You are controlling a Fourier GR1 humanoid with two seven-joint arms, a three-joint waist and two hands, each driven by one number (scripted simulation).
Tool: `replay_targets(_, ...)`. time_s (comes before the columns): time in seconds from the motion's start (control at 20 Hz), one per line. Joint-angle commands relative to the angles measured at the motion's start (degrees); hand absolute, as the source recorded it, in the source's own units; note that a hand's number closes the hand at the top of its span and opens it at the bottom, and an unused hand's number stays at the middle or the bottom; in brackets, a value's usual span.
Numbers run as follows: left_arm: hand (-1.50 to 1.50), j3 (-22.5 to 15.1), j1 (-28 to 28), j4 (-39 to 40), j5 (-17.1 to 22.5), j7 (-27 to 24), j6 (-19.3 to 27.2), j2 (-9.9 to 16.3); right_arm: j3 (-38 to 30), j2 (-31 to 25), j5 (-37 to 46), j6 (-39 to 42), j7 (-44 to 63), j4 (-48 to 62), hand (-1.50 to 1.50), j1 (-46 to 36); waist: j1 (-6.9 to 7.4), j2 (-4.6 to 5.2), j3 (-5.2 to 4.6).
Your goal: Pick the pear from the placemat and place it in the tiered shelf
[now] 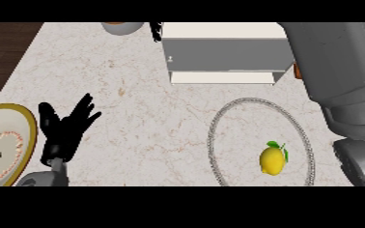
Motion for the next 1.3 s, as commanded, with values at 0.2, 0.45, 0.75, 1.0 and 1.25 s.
replay_targets(0.2,0.0,-0.6,0.0,1.3,-1.6,0.3,1.6,-2.2,-0.5,-1.3,0.1,1.2,-3.6,2.2,1.5,-0.9,-0.52,-0.06,-0.21)
replay_targets(0.45,0.0,1.3,-0.9,2.7,-0.1,-0.5,-0.4,-0.8,-5.2,1.1,-1.0,-7.3,-0.4,4.7,1.5,-0.9,-0.22,0.17,-0.22)
replay_targets(0.75,0.0,2.1,-2.2,5.3,-0.3,-1.4,-2.1,0.4,-9.7,3.1,-5.2,-11.6,2.3,2.1,-1.5,-2.1,-0.64,0.04,-0.24)
replay_targets(1.0,0.0,1.4,-1.9,1.9,0.0,2.6,-1.3,-0.1,-16.5,1.1,-12.6,-12.5,-1.7,2.7,-1.5,-3.6,-0.21,0.04,-0.19)
replay_targets(1.25,0.0,2.1,1.0,-0.2,1.1,1.9,-3.3,0.9,-19.9,1.0,-14.4,-20.2,-2.5,1.3,-1.5,-2.4,0.0,0.04,-0.19)
